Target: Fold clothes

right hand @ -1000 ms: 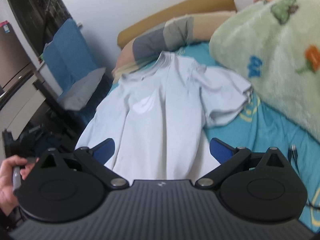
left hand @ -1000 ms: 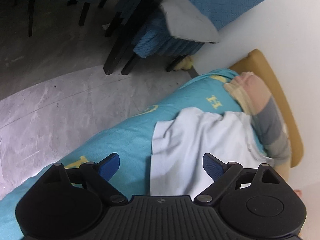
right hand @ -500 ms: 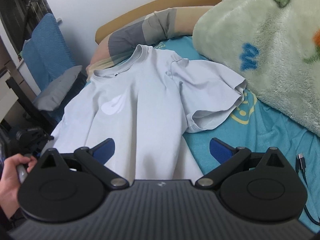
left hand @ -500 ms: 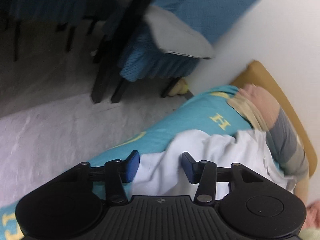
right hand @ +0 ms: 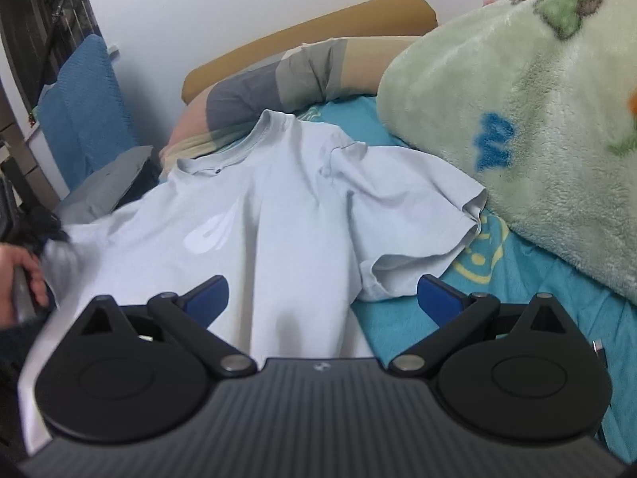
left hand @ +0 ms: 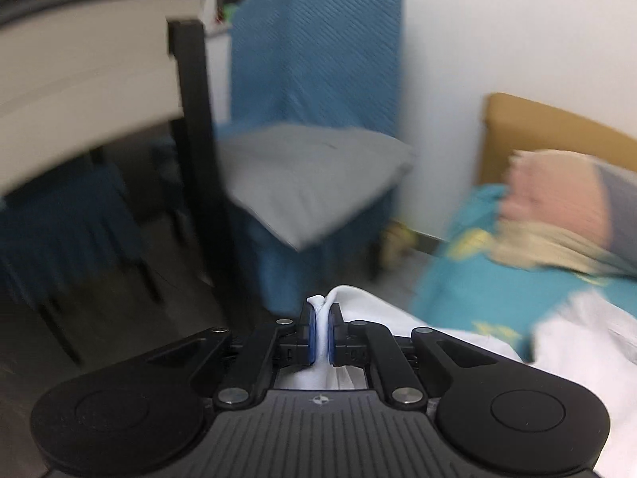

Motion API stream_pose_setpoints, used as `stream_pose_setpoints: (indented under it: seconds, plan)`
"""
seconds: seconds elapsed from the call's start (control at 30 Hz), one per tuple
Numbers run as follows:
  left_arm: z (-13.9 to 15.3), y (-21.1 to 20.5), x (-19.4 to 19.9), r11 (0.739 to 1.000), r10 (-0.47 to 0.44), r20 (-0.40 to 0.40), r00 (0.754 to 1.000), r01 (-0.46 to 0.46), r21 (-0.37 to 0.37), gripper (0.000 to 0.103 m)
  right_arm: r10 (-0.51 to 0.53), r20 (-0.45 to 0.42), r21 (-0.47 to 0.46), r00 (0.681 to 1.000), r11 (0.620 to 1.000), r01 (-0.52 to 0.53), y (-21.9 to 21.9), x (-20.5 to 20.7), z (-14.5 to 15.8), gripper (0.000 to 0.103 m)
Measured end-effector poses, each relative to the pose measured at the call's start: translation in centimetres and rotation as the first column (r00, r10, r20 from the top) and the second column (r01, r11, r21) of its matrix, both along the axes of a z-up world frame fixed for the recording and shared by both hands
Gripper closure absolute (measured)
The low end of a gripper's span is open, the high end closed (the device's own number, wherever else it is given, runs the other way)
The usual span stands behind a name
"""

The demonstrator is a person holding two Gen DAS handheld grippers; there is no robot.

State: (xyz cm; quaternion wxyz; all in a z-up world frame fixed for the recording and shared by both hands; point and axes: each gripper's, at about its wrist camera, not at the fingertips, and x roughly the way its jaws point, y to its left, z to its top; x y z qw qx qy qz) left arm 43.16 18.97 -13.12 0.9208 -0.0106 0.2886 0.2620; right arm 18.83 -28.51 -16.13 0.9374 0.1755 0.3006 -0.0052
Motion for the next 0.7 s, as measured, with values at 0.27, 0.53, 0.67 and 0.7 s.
stream_pose_setpoints:
  seconds: [0.27,0.53,0.67,0.7]
  plan:
    - [-4.7,2.4,-0.1,0.984,0.051,-0.106,0.993,-0.068,-0.162,0.073,-0.003,-0.016,-0.025,1.0,1.0,0.002,0.0,1.6,-1.7,0.0]
    - [-2.2,2.3,-11.9,0.914,-0.073,-0.272,0.959,-0.045,-0.403,0.043,0.002,0.003,-0.04,1.0,0.999,-0.002,-0.4,2.3,-1.4,0.0]
    - [-0.1,1.6,-19.4,0.869,-0.193,-0.352,0.916,-0.007,-0.495,0.039,-0.003,0.01,-0.042,1.0,0.999,0.003,-0.6,1.5,-0.8,0.0]
    - [0.4,1.4,-21.2,0.855,-0.224,-0.369,0.902,0.0,-0.518,0.039,-0.003,0.013,-0.044,1.0,0.999,0.004,-0.6,1.2,-0.6,0.0]
